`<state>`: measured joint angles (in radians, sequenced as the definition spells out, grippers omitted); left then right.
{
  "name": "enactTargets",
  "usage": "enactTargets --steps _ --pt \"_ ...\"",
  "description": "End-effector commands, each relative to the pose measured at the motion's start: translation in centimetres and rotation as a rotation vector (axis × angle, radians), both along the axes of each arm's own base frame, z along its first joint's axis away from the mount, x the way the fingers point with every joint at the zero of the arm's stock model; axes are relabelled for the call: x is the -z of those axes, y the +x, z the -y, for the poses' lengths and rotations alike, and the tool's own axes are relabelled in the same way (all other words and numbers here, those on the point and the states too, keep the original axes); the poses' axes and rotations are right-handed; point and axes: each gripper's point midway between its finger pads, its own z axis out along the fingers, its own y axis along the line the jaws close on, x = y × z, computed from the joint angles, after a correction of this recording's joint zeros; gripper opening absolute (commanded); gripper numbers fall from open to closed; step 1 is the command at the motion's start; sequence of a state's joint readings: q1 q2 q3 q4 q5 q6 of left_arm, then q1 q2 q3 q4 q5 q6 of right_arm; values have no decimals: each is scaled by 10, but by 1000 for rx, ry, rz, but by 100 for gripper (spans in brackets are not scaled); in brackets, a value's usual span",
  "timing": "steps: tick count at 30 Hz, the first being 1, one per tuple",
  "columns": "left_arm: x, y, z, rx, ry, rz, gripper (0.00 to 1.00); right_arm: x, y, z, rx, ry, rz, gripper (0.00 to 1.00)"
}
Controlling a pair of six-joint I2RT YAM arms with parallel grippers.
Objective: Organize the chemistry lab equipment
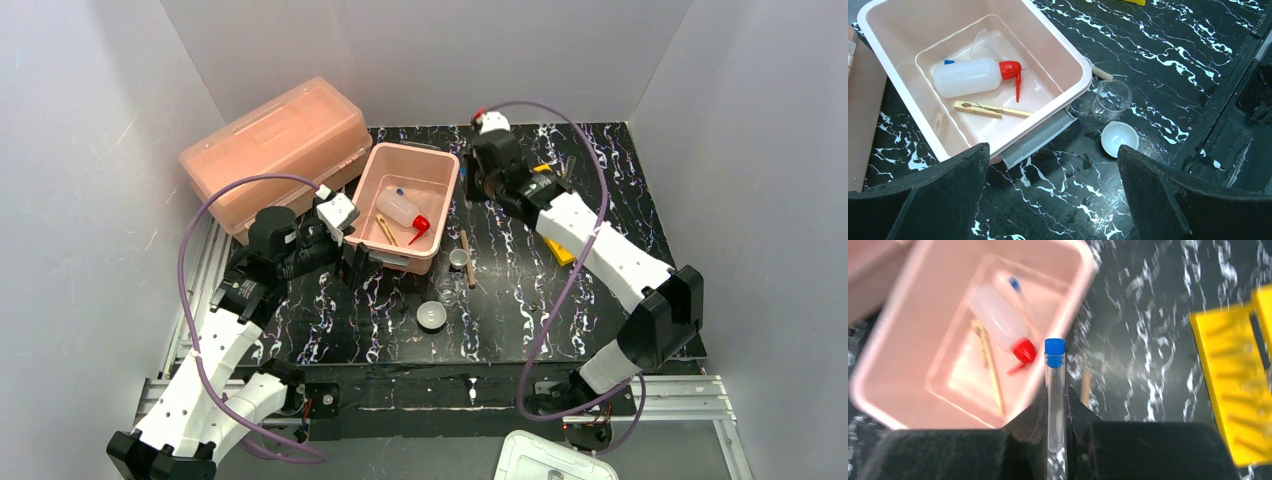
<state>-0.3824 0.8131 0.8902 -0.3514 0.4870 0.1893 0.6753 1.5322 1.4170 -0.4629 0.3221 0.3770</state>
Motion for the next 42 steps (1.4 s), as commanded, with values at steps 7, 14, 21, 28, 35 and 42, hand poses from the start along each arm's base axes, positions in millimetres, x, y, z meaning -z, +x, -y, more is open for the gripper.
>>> enactTargets --steps 7,14,21,28,35,42 --pt "-5 -1 1 8 -13 19 99 -6 42 -85 -204 55 -93 1" --pt "-2 -2 1 10 -13 13 99 40 61 -105 -191 26 -158 5" --pt "-1 -2 1 9 -12 4 99 13 71 -104 -174 26 -79 48" --pt "0 -2 0 1 -10 0 99 -64 51 -83 -175 92 51 54" --pt "-2 -4 -3 -9 -2 0 99 -52 2 -23 -86 73 80 52" --pt "0 -3 -3 -2 9 6 99 22 -39 23 -3 18 -41 51"
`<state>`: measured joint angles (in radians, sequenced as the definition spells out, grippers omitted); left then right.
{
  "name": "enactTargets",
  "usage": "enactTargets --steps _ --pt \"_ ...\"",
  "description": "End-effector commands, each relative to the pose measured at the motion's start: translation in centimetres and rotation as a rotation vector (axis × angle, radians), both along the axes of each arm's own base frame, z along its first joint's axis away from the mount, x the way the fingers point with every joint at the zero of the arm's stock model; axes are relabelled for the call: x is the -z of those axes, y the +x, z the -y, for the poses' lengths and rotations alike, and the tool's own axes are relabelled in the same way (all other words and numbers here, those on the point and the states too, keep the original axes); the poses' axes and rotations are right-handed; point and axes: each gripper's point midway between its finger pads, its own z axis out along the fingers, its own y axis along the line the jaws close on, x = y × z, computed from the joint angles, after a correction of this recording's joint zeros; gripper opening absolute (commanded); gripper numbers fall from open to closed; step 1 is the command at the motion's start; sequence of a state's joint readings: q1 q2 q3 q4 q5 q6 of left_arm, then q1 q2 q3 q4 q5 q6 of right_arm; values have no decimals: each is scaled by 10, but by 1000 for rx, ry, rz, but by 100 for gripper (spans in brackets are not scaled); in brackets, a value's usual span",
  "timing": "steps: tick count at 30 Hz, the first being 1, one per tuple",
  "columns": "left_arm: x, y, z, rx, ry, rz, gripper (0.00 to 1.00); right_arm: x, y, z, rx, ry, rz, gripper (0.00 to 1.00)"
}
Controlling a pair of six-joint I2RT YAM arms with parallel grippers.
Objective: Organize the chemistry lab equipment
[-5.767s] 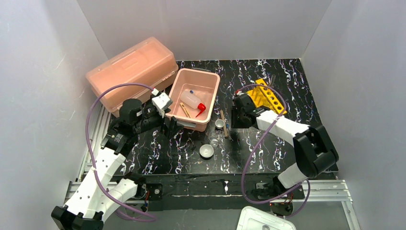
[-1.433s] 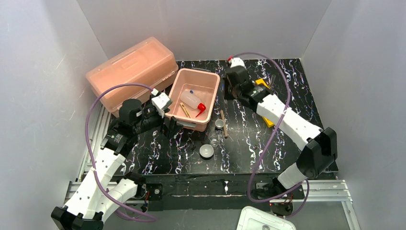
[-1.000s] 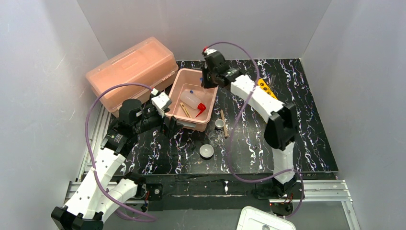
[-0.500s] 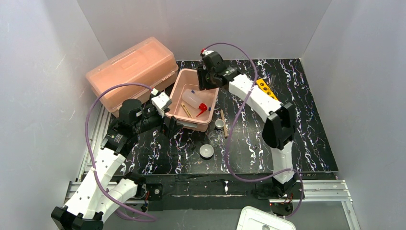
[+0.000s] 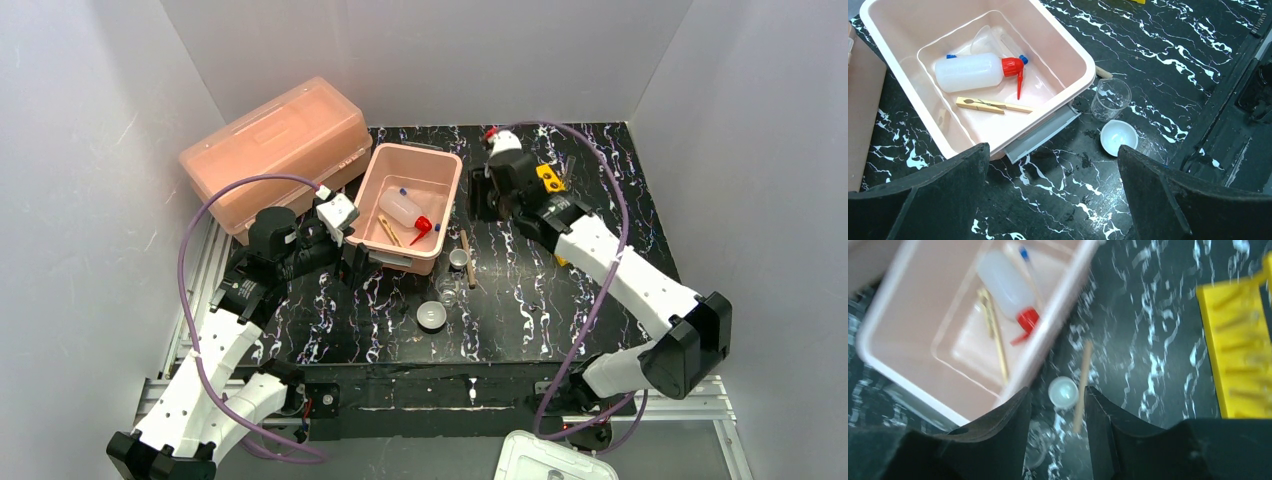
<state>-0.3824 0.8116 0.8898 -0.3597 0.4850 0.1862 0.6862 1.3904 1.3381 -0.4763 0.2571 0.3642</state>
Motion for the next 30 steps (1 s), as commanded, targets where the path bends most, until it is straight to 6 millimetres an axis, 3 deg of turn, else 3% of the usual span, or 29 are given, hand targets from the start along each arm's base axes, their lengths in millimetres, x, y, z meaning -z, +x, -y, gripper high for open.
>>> enactTargets --steps 1,6,14,22,30 --pt "-2 -2 -3 2 8 20 99 53 -10 19 72 -43 -80 51" --pt "-3 -2 -3 3 12 24 99 98 -14 22 80 -65 -162 53" --pt "-3 -1 -4 -2 15 26 99 146 14 1 70 -103 -229 56" --pt "-2 -2 -4 6 25 31 99 173 40 -6 97 -117 -256 54" --pt "-1 -1 -4 6 22 27 99 189 51 -10 106 -101 -293 52"
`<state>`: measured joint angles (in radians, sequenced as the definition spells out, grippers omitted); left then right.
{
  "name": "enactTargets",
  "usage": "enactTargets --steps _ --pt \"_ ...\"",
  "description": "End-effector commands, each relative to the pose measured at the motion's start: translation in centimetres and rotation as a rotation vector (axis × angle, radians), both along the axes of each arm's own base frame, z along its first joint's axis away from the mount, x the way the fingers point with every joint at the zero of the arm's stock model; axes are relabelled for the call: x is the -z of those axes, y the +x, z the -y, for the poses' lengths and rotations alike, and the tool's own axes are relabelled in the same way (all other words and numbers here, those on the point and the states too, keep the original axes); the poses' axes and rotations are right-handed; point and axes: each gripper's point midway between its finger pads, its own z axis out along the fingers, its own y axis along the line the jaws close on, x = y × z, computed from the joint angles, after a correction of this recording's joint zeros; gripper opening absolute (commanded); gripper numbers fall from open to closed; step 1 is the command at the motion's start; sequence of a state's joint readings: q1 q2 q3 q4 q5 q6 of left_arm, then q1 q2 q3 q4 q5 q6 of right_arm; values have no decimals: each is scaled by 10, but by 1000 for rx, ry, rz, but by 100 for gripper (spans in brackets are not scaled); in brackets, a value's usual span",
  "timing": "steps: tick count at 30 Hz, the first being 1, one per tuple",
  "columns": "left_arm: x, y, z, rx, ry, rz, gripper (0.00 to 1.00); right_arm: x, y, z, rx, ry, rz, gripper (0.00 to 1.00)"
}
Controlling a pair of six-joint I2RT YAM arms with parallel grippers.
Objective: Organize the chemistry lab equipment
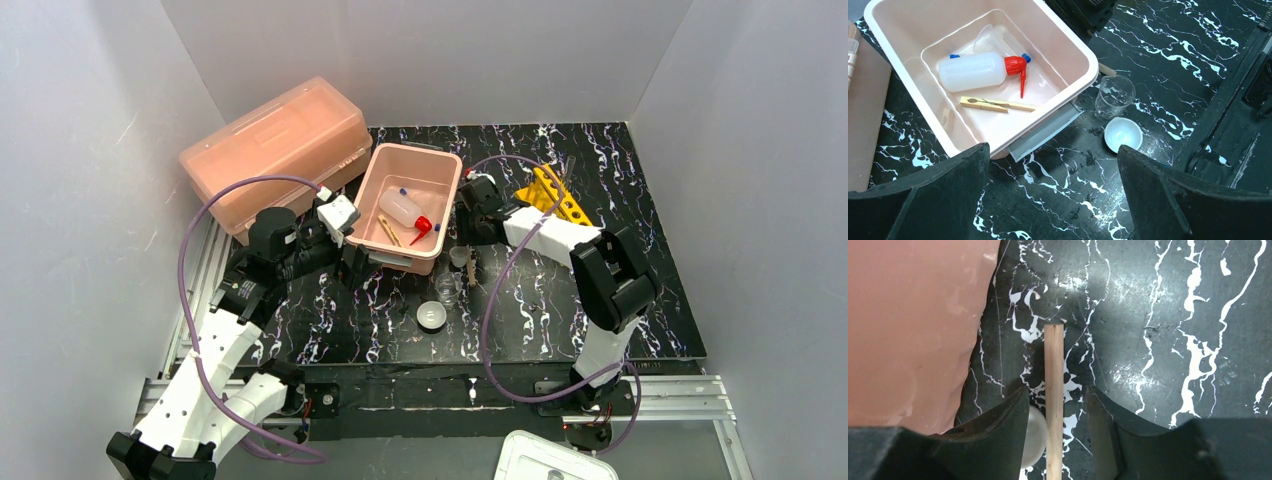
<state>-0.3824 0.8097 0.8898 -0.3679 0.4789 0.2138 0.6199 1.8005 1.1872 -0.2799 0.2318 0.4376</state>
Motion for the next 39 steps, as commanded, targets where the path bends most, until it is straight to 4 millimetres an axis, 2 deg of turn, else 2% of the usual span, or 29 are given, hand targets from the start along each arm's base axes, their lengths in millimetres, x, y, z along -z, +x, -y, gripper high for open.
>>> enactTargets --steps 1,11,22,28,31,34,36,39 --pt "-2 -2 -2 2 2 12 99 -6 21 -14 13 55 27 52" --pt "-3 -1 -1 5 0 12 99 -4 12 -9 17 61 19 48" --pt "-8 -1 -1 5 -3 26 99 23 6 7 36 -29 -23 38" --pt "-8 0 0 4 -7 24 99 28 1 19 43 -68 -28 31" --pt "-5 0 -1 2 -5 21 99 21 3 24 53 -69 -16 20" --pt "-2 -1 -2 -4 -1 18 99 5 6 31 67 -62 13 4" --pt "1 0 -3 -14 2 8 99 -14 9 36 79 -54 50 1" --pt "6 0 -5 -39 1 -32 99 -54 12 46 94 -46 119 1"
